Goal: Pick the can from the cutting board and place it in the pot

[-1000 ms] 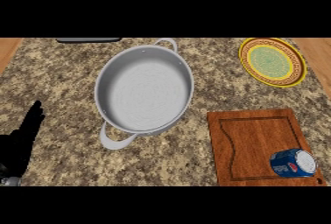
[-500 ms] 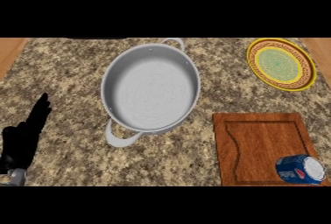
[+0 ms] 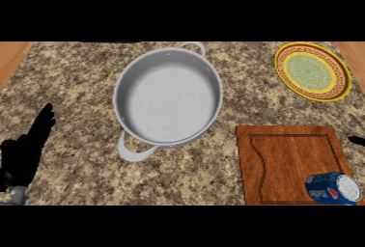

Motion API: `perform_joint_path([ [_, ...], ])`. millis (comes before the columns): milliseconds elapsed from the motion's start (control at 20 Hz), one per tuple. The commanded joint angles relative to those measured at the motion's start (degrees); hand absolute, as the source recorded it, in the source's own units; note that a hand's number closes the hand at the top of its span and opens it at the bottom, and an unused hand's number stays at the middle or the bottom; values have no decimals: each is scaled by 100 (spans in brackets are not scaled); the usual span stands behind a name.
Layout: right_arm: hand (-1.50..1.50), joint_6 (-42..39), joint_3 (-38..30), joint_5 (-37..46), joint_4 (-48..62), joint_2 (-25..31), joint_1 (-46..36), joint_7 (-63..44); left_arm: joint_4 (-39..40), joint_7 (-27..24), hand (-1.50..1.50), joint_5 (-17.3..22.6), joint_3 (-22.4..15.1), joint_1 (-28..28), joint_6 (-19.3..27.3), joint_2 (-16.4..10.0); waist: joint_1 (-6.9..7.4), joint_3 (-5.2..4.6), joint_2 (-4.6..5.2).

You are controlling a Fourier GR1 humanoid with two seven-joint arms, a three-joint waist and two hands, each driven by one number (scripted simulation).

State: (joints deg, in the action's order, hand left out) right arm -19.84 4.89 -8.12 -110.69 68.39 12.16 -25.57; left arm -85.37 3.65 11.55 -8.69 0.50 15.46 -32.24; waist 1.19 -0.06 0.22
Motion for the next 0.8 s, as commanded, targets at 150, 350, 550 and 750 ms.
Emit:
perform_joint_path([
  [150, -150, -451, 773, 859, 242, -845, -759, -651, 146, 186, 0, -206, 196, -172, -88, 193, -83, 5, -11],
  [350, -150, -926, 862, 1072, 693, -1173, -1319, -955, -238, 80, 0, -401, 158, 228, -29, 386, -55, 6, -14],
  [550, -150, -1001, 1140, 1499, 441, -1688, -1339, -1426, 251, -46, 0, -465, 341, -66, -211, 531, -106, 4, -17],
  [750, -150, -1173, 1102, 1967, 1238, -2211, -1602, -1057, -48, 274, 0, -582, 471, -40, -311, 528, -79, 7, -12],
])
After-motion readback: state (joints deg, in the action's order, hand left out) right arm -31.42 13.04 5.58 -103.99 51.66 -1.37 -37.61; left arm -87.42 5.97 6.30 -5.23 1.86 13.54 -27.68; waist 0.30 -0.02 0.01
